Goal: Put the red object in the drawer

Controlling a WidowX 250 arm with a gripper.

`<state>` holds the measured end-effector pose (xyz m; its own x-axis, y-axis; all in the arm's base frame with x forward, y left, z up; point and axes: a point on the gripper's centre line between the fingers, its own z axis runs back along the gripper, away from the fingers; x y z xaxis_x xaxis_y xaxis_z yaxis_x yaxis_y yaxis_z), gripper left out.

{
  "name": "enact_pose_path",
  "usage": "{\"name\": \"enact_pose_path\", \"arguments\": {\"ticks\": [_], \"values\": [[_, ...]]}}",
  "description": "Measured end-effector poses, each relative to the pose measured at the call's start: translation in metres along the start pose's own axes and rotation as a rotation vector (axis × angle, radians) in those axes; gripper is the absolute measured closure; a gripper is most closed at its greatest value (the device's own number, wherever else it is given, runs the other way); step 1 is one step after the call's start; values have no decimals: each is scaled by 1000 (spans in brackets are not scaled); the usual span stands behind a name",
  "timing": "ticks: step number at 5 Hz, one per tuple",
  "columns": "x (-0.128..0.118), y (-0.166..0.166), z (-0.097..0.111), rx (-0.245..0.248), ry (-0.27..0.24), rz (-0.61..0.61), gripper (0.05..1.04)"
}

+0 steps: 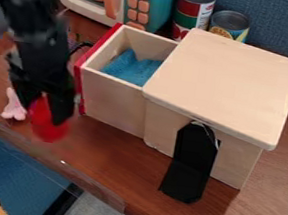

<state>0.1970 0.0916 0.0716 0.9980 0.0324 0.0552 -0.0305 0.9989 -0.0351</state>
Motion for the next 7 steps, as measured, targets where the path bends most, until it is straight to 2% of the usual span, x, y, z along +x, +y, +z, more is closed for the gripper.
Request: {"name": "enact_pose_path", "arguments": {"ticks": [1, 2, 3, 4, 6, 7], "values": [[0, -4, 34, -12, -83, 10, 300], [7, -8, 59, -33, -118, 27, 300], [26, -18, 83, -62, -140, 25, 300], [50, -29, 92, -78, -124, 45, 300], [93, -32, 81, -69, -68, 118, 300], [111, -31, 68, -63, -37, 139, 300]]}}
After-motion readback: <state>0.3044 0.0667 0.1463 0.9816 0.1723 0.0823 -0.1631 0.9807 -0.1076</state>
